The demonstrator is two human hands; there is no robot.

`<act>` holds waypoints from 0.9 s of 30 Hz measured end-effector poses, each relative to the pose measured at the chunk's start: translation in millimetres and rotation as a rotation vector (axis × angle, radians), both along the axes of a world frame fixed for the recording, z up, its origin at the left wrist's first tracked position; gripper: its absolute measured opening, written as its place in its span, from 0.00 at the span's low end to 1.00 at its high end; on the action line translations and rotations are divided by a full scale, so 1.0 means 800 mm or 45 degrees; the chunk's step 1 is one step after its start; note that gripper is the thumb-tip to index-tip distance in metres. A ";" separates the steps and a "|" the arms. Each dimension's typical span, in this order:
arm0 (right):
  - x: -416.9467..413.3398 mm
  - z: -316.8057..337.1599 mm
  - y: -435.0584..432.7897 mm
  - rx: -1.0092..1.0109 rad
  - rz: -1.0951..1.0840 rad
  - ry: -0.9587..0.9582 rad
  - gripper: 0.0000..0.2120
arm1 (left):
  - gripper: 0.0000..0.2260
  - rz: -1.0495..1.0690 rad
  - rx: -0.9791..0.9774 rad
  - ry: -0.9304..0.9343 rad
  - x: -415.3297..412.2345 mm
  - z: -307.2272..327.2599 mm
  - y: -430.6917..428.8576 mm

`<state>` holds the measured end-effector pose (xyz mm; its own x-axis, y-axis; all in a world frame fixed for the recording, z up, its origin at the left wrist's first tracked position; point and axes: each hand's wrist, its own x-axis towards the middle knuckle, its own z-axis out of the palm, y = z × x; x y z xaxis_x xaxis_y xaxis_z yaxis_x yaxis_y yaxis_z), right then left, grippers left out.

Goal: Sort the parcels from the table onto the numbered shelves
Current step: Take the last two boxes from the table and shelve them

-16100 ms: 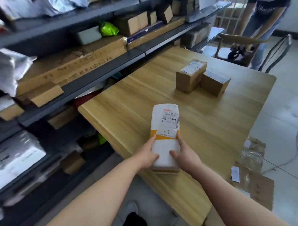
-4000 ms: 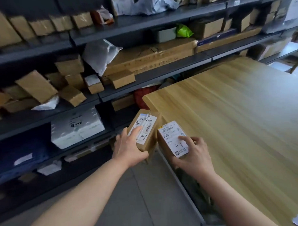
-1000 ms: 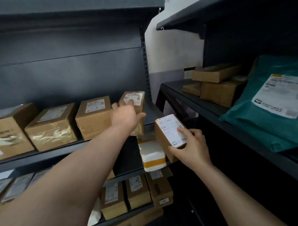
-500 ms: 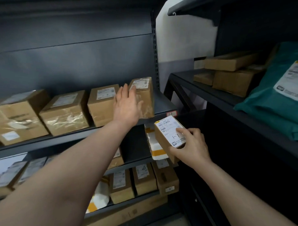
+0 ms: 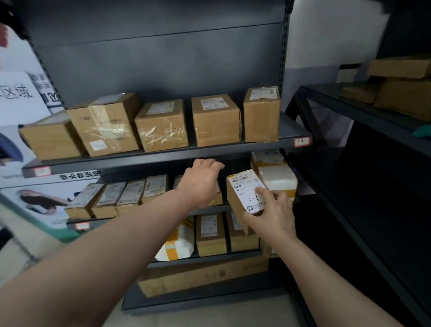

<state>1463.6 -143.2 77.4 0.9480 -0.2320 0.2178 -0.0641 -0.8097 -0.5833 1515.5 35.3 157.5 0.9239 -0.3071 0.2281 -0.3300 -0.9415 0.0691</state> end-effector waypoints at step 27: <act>0.204 -0.074 0.054 -0.153 0.069 0.366 0.37 | 0.16 0.344 -0.075 0.565 0.086 -0.065 0.067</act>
<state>1626.5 -100.2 18.0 0.9850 -0.1684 -0.0381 -0.1675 -0.8784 -0.4476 1584.2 89.1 105.2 0.9801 -0.0428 -0.1940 -0.0027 -0.9793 0.2024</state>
